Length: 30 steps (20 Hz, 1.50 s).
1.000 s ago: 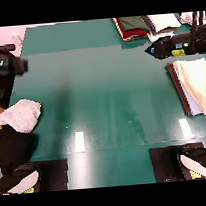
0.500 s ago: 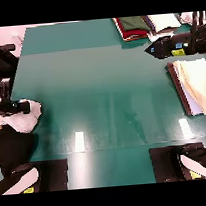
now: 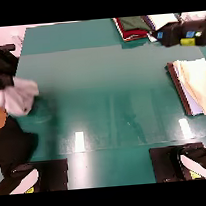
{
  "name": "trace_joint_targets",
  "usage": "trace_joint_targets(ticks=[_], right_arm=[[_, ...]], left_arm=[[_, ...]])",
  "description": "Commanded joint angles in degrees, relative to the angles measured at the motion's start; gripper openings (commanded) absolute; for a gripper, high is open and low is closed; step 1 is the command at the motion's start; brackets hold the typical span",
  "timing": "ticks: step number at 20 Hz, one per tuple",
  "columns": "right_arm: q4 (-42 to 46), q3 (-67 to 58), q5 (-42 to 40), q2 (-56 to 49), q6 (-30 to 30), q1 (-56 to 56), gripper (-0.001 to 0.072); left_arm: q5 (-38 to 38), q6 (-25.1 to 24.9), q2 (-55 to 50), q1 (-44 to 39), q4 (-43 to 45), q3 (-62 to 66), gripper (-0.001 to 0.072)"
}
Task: Fold the shirts.
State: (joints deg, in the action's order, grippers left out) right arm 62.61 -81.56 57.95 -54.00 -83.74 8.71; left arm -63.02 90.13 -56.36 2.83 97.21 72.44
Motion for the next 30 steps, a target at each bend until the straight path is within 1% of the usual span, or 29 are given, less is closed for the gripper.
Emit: trace_joint_targets(ticks=[1, 3, 5, 7, 11, 13, 14, 15, 16, 17, 20, 22, 24, 27, 30], right_arm=[[0.09, -7.54, -1.86, -0.90, -0.44, 0.02, 0.0012], [0.46, -13.57, -1.75, -3.52, -0.42, 0.02, 0.0012], [0.63, -19.12, -0.68, -6.12, -0.39, 0.02, 0.0012], [1.79, -24.09, 0.90, -8.70, -0.42, 0.02, 0.0012], [2.05, -32.22, 5.33, -13.11, -0.42, 0.02, 0.0012], [2.08, -34.53, 7.34, -14.43, -0.42, 0.02, 0.0012], [2.08, -34.56, 7.50, -14.56, -0.42, 0.02, 0.0012], [2.05, -34.07, 7.39, -14.51, -0.42, 0.02, 0.0012], [2.05, -33.55, 7.50, -14.45, -0.39, 0.02, 0.0012], [2.05, -33.24, 7.82, -14.45, -0.42, 0.02, 0.0012], [2.05, -32.70, 8.04, -14.40, -0.42, 0.02, 0.0012], [2.05, -32.72, 8.28, -14.38, -0.42, 0.02, 0.0012], [2.05, -32.72, 8.37, -14.40, -0.39, 0.02, 0.0012], [2.03, -32.72, 8.46, -14.40, -0.42, 0.02, 0.0012], [2.03, -32.72, 9.33, -14.40, -0.39, 0.02, 0.0012]], left_arm=[[-1.33, -0.07, 3.80, -11.72, -0.17, 16.00, 0.0017], [-0.48, -0.09, 3.67, -20.59, -0.09, 21.59, 0.0017], [1.88, -0.07, 3.32, -28.46, -0.11, 22.49, 0.0017], [2.27, 0.44, 0.90, -35.01, -0.17, 22.40, 0.0017], [1.38, 1.36, -9.97, -44.46, -2.05, 22.40, 0.0020], [2.97, 1.27, -16.57, -46.71, -7.37, 22.43, 0.0023], [4.98, 0.81, -19.80, -47.15, -11.82, 22.43, 0.0236], [6.93, 0.87, -22.56, -47.15, -16.96, 22.43, 0.0542], [8.31, 0.81, -24.87, -47.12, -21.05, 22.43, 0.0617], [8.92, -0.15, -26.69, -47.10, -22.18, 22.43, 0.0617], [8.44, -0.57, -28.26, -42.84, -18.86, 22.43, 0.0617], [7.96, -0.42, -28.52, -35.95, -18.12, 22.36, 0.0617], [6.62, 1.62, -29.35, -29.24, -18.38, 21.97, 0.0617], [4.44, 1.38, -32.02, -22.53, -20.70, 18.45, 0.0617], [5.60, 1.33, -35.74, -20.76, -24.46, 12.70, 0.0617]])
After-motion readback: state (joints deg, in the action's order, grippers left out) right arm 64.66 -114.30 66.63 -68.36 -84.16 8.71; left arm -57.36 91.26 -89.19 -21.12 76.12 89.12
